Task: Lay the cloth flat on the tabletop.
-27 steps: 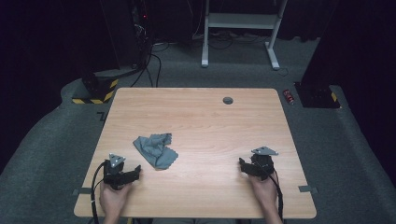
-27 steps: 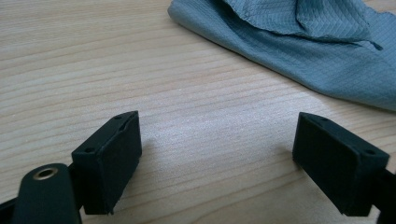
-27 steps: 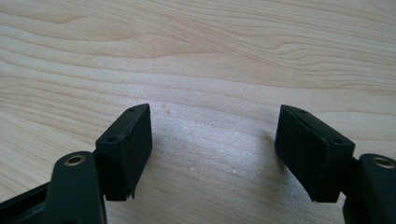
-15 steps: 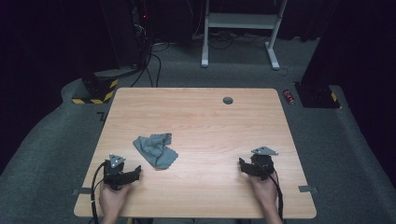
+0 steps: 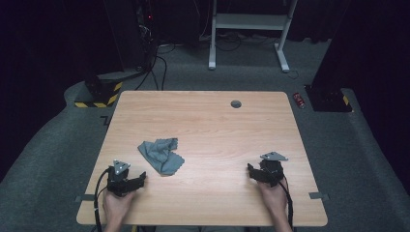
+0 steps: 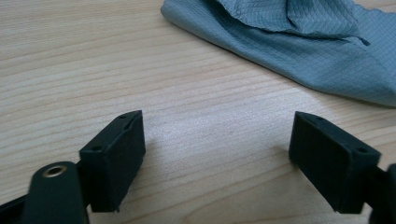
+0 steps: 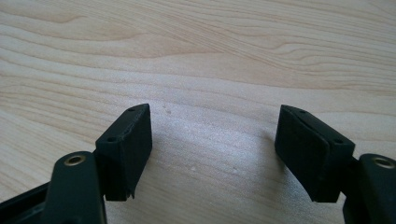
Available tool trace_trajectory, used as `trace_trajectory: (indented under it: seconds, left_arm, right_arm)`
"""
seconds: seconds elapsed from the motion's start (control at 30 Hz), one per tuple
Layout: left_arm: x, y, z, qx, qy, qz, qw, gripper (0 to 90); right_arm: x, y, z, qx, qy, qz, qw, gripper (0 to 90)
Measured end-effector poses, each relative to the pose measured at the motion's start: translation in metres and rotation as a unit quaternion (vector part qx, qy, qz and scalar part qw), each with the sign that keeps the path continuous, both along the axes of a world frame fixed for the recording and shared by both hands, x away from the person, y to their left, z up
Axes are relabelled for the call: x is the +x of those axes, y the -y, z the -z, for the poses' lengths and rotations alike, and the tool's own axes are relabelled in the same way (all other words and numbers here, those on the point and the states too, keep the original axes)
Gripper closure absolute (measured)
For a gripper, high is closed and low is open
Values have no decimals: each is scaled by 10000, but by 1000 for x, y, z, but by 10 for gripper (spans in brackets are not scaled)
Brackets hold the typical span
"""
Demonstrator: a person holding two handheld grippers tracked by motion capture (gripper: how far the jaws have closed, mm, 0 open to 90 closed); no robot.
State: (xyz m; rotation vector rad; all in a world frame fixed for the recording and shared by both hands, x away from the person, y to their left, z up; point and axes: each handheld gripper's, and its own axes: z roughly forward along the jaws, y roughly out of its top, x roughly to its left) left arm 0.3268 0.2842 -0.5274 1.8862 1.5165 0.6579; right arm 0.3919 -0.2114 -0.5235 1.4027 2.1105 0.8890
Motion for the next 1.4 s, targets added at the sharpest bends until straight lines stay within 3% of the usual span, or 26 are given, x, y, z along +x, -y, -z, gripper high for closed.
trace_trajectory:
  seconds: [0.77,1.0,1.23,1.4]
  left_arm:
    - [14,26,-19,-325,116,549,9979,258]
    - [28,39,-20,-285,0,746,9968,295]
    - [44,51,-23,-135,-5,809,9966,327]
    - [55,56,-21,-7,-176,740,9971,377]
  right_arm:
    - [0,0,0,-7,-2,-31,10000,270]
    - [0,0,0,-7,-1,-34,10000,270]
    - [0,0,0,-8,-1,-41,10000,270]
    - [0,0,0,-7,-1,-41,10000,270]
